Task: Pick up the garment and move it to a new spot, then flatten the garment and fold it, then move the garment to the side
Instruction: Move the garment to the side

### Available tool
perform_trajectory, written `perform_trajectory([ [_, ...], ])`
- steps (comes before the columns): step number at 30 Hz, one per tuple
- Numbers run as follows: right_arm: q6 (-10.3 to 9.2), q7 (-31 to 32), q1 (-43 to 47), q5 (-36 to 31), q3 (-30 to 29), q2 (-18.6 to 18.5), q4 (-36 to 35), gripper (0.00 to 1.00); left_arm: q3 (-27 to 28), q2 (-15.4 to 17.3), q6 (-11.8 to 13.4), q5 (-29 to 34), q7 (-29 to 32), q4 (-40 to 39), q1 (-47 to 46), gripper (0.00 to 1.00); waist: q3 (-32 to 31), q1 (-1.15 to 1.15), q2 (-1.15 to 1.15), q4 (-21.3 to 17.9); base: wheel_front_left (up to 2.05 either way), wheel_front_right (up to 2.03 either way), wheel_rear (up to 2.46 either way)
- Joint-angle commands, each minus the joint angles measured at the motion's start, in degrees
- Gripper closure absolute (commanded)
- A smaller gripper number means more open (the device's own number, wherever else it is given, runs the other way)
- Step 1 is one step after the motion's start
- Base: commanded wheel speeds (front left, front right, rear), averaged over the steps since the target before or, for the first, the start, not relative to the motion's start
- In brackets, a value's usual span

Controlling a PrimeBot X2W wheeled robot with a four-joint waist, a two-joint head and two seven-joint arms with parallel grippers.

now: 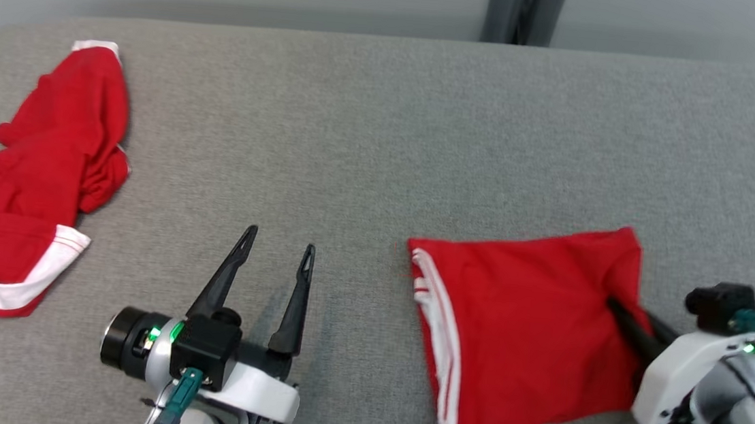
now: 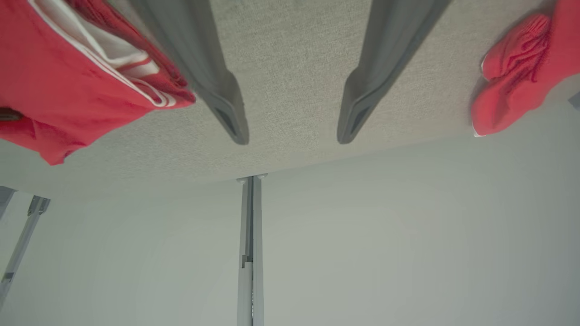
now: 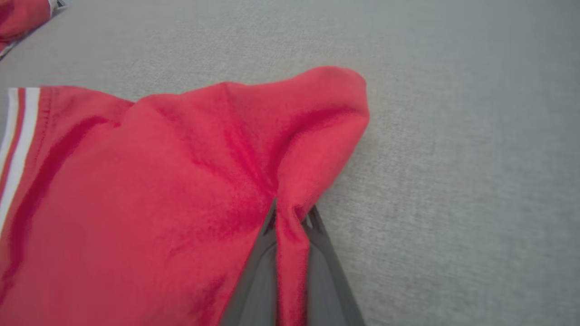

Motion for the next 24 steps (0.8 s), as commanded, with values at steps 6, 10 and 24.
perform_trajectory([
  [6, -0.03, -0.7, -6.0, -1.6, 1.1, -8.4, 0.1, 1.00, -1.2, 0.6, -1.9, 3.1, 0.0, -1.3, -5.1, 0.00, 6.9, 0.00, 0.00, -4.6, 0.00, 0.00, 0.00],
  [10, -0.03, -1.1, -9.7, -0.6, 1.9, -13.1, 0.4, 1.00, -2.8, 1.0, -3.5, 4.3, 0.0, -2.5, -9.2, 0.00, 11.9, 0.00, 0.00, -6.7, 0.00, 0.00, 0.00],
  [24, -0.04, -8.0, -20.3, -4.1, -4.4, -26.7, 8.9, 1.00, -6.9, 3.6, -5.3, 6.2, 0.0, -7.0, -23.4, 0.00, 25.7, 0.00, 0.00, -8.5, 0.00, 0.00, 0.00],
])
